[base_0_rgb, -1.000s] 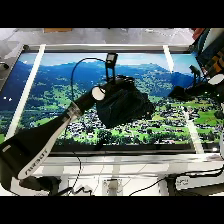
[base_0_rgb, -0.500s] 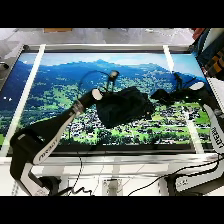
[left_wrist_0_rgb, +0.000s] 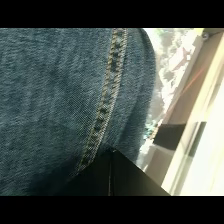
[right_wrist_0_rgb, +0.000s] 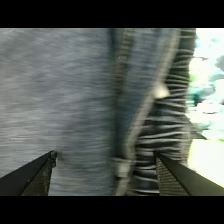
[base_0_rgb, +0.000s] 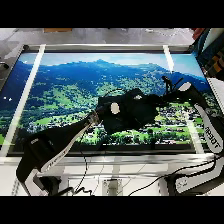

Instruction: Fold the clothes and pants, and hang the long-sleeved shirts on hangers.

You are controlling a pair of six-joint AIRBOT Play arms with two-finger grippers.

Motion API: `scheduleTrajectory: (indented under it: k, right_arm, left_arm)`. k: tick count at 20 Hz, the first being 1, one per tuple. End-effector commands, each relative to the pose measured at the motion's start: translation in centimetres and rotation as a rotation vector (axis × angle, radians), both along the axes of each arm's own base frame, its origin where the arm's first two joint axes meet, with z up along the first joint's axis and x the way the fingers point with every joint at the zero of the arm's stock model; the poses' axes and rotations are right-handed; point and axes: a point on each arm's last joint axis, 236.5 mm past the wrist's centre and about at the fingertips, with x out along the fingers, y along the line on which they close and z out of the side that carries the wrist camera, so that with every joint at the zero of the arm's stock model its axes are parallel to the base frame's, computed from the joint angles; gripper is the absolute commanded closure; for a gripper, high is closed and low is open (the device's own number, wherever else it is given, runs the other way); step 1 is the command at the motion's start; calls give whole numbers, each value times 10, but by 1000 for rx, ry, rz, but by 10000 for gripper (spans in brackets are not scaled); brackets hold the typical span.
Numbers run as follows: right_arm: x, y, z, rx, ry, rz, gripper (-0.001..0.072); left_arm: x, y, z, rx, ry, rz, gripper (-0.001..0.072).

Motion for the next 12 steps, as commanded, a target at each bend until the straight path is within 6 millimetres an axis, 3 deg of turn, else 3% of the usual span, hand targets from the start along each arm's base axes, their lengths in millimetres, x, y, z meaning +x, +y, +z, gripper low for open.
scheduleTrajectory:
  k: [1, 3, 6, 9, 12]
  right_arm:
    - [7, -36, -20, -157, 2, -65, 39]
    - [8, -43, -28, -159, 29, -120, 39]
    - [-4, -23, -44, -71, 120, -116, 39]
    - [-28, 23, -45, 137, 230, -25, 43]
    - [-44, 76, -13, 395, 254, 106, 65]
  left_arm:
    - [13, 12, 0, 9, -3, 19, 681]
    - [26, 21, 0, 9, -2, 47, 680]
    - [33, 26, 0, 9, -3, 63, 681]
    - [34, 27, -1, 10, -3, 64, 681]
    - [39, 37, -11, 71, -57, 37, 681]
